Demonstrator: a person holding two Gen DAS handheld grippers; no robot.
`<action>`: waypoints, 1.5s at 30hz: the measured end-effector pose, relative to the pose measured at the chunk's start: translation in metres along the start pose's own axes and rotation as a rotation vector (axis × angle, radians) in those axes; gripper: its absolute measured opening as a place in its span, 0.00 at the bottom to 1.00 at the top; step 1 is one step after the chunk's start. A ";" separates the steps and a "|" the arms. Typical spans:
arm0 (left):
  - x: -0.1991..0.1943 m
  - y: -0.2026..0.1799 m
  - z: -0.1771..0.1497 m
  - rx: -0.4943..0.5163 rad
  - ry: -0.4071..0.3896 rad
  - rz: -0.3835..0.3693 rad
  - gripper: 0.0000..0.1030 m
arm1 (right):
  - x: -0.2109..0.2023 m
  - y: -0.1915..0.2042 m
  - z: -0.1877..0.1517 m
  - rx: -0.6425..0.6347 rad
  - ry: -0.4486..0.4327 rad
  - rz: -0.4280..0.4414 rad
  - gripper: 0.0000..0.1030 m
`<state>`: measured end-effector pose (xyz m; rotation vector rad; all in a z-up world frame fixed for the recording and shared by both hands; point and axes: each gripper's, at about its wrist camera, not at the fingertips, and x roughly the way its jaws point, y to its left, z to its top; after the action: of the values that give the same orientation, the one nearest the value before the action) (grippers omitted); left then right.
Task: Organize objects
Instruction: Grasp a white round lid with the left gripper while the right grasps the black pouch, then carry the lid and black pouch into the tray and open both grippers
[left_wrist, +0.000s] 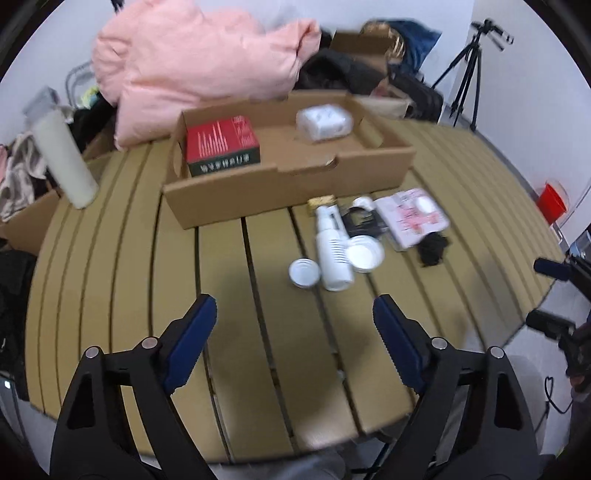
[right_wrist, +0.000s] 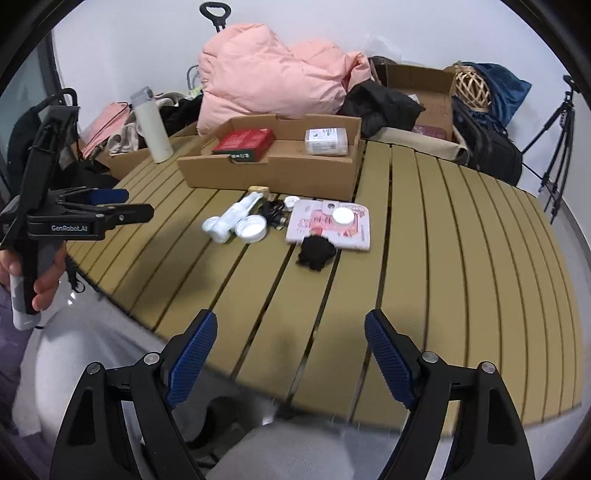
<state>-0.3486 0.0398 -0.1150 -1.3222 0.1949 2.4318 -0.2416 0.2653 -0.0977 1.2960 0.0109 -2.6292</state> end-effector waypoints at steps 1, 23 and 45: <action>0.012 0.003 0.003 0.022 0.017 -0.010 0.80 | 0.011 -0.005 0.005 0.009 0.012 0.003 0.82; 0.086 0.007 0.000 0.102 0.039 -0.102 0.25 | 0.126 -0.023 0.041 0.031 0.066 -0.010 0.38; -0.202 0.045 -0.038 -0.076 -0.271 -0.139 0.25 | -0.109 -0.011 0.020 -0.080 -0.197 -0.018 0.36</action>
<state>-0.2363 -0.0633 0.0295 -0.9839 -0.0586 2.4864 -0.1947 0.2941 -0.0008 1.0129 0.0964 -2.7296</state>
